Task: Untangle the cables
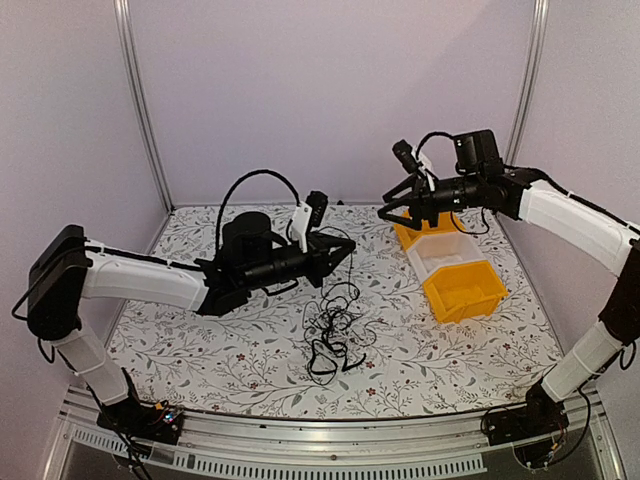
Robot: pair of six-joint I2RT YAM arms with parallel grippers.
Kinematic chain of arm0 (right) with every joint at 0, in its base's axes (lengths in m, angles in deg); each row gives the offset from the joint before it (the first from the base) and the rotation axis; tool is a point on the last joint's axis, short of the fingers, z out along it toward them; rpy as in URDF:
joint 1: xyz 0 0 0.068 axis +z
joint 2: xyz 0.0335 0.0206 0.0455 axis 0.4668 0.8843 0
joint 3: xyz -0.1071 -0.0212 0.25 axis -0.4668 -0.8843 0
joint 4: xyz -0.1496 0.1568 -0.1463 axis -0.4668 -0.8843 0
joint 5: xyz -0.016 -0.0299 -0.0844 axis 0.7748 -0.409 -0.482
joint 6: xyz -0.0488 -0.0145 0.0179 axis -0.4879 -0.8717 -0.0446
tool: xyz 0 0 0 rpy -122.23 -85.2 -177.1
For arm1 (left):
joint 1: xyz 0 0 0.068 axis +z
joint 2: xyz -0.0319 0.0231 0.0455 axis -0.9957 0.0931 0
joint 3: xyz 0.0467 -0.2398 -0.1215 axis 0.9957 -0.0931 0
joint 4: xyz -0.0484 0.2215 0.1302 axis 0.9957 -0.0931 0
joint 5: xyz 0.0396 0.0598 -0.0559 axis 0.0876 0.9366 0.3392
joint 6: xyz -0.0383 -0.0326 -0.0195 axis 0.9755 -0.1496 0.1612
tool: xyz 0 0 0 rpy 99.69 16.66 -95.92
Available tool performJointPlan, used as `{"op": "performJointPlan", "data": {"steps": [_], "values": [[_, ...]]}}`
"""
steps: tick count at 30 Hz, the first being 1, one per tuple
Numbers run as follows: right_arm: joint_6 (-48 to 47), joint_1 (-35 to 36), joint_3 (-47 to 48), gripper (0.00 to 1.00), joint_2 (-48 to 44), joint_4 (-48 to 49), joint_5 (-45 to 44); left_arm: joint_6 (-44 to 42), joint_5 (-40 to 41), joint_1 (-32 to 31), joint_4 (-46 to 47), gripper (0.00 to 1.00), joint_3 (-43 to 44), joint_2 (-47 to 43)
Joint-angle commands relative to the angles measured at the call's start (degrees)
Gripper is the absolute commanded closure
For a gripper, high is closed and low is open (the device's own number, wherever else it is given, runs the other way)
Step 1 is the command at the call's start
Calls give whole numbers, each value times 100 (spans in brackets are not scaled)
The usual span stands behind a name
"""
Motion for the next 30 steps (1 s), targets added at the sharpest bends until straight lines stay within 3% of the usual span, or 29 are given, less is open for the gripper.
{"op": "performJointPlan", "data": {"steps": [1,6,10,17,25,28,30], "values": [[363,36,-1329,40,14,1021,-156,614,756,84,457,100,-222,-495],[594,134,-1998,43,308,1476,282,818,934,84,524,100,-431,-682],[486,404,-1935,40,541,1440,823,876,1018,78,590,100,-539,-719],[389,909,-1340,35,1180,1163,983,962,1146,76,761,100,-632,-752],[948,976,-1092,88,1826,1391,623,934,1249,64,775,100,-788,-986],[1056,976,-1173,98,1937,1489,513,916,1291,60,733,100,-838,-1133],[1107,976,-1186,100,2014,1500,305,892,1308,59,687,100,-848,-1256]]}}
